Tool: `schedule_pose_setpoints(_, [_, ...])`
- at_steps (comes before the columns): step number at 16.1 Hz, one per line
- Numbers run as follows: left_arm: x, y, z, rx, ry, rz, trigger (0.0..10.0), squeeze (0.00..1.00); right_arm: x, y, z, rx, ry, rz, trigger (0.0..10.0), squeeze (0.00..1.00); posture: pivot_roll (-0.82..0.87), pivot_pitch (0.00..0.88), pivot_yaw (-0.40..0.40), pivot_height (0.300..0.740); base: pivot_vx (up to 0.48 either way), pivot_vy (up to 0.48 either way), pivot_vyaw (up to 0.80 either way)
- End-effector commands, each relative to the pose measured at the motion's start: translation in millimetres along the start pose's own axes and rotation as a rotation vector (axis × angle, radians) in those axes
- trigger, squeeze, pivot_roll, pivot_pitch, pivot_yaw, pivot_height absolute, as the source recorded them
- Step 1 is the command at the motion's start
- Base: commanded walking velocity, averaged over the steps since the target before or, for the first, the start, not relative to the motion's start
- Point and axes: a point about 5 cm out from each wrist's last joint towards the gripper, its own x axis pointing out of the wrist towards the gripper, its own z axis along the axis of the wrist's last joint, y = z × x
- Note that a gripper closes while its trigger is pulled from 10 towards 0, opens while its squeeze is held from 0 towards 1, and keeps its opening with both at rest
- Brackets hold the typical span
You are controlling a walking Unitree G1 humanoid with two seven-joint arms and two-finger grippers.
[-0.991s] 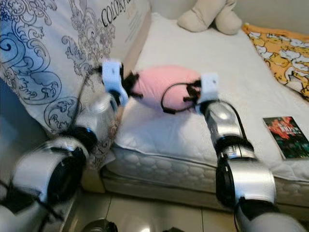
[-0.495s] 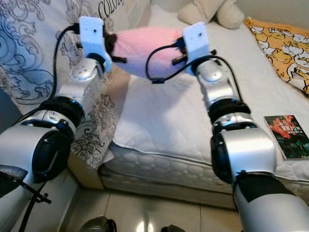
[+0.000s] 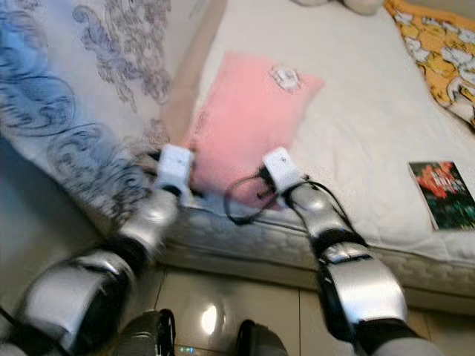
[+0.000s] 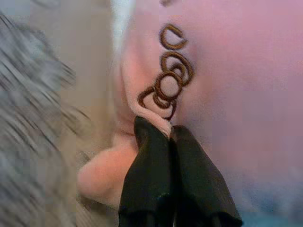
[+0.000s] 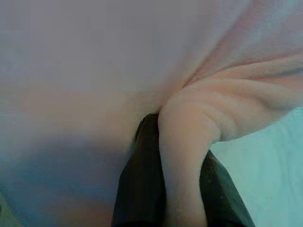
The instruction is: Clean up the room
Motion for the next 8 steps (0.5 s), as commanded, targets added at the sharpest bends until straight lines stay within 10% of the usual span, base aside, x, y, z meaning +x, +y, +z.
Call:
schedule_pose_setpoints(1, [-4.1, -19.6, -7.3, -0.003, 0.024, -0.057, 4.0, 0.0, -7.7, -6.8, -17.3, -0.014, 0.063, -0.005, 0.0, 0.0, 0.01, 0.27, -0.118, 0.74, 0.0, 0.0, 0.0])
schedule_pose_setpoints(2, [-3.5, -29.5, -2.3, -0.026, 0.013, -0.075, 10.0, 0.0, -12.6, -18.5, -20.5, -0.012, 0.075, -0.059, 0.0, 0.0, 0.0, 0.263, -0.116, 0.74, 0.0, 0.0, 0.0])
schedule_pose_setpoints(3, [-1.4, -33.0, 5.3, -0.055, -0.008, -0.077, 10.0, 0.0, -16.3, -29.6, -20.2, 0.009, 0.072, -0.112, 10.0, 0.0, -0.01, 0.255, -0.11, 0.74, 0.0, 0.0, 0.0])
schedule_pose_setpoints(4, [1.0, -34.3, 14.2, -0.082, -0.035, -0.071, 10.0, 0.0, -19.9, -41.2, -17.3, 0.051, 0.049, -0.172, 10.0, 0.0, -0.02, 0.249, -0.104, 0.74, 0.0, 0.0, 0.0])
schedule_pose_setpoints(5, [2.4, -37.9, 24.8, -0.095, -0.085, -0.082, 10.0, 0.28, -25.2, -55.2, -14.8, 0.107, 0.02, -0.255, 10.0, 1.0, -0.02, 0.242, -0.1, 0.74, 0.0, 0.0, 0.0])
schedule_pose_setpoints(6, [2.6, -40.0, 32.6, -0.111, -0.13, -0.09, 10.0, 1.0, -29.2, -64.9, -11.9, 0.163, -0.019, -0.318, 10.0, 1.0, -0.03, 0.23, -0.095, 0.74, 0.0, 0.0, 0.0])
schedule_pose_setpoints(8, [2.8, -33.0, 48.6, -0.104, -0.238, -0.073, 10.0, 1.0, -33.0, -73.2, -5.3, 0.315, -0.132, -0.385, 10.0, 1.0, -0.04, 0.203, -0.084, 0.74, 0.0, 0.0, 0.0])
